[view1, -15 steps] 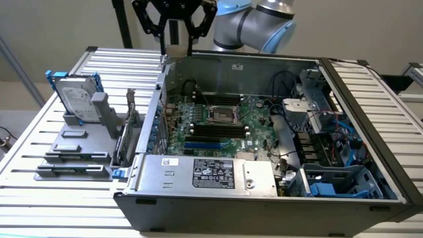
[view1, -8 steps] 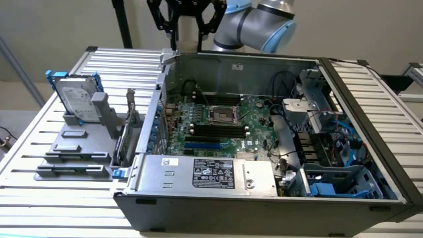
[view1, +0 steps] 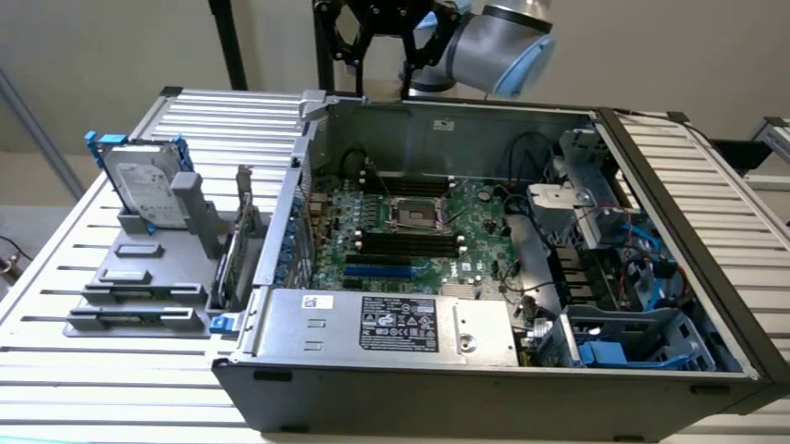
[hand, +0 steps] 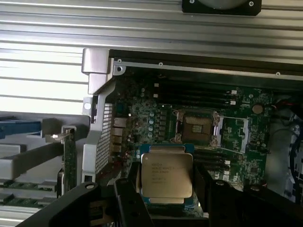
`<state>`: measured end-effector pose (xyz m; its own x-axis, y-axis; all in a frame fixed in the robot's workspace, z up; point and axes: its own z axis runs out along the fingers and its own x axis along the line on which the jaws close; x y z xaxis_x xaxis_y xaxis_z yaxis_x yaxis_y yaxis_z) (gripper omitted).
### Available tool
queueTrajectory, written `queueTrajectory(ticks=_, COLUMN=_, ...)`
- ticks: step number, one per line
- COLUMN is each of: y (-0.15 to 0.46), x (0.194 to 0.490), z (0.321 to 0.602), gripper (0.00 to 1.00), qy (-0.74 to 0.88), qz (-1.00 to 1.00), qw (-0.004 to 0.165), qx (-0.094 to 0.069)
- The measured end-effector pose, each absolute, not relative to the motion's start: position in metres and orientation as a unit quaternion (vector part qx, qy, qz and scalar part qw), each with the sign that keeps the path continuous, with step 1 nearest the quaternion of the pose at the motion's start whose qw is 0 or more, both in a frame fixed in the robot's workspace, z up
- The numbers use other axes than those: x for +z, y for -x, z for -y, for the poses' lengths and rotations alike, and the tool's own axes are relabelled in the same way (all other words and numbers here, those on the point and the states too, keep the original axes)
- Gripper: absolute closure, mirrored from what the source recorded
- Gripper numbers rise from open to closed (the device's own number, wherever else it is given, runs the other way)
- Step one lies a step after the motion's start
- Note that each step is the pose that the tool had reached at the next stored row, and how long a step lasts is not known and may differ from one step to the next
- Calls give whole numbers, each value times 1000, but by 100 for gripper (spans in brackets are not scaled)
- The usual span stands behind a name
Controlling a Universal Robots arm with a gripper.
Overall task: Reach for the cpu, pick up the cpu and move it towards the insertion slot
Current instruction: 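Pick up the cpu and move it towards the insertion slot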
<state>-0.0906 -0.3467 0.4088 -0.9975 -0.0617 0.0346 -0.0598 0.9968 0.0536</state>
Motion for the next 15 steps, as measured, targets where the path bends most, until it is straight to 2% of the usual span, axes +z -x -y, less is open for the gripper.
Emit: queueTrajectory(ticks=15, y=46, x=395, z=342, gripper=45, qy=-10, qz=999, qw=17, qx=-27)
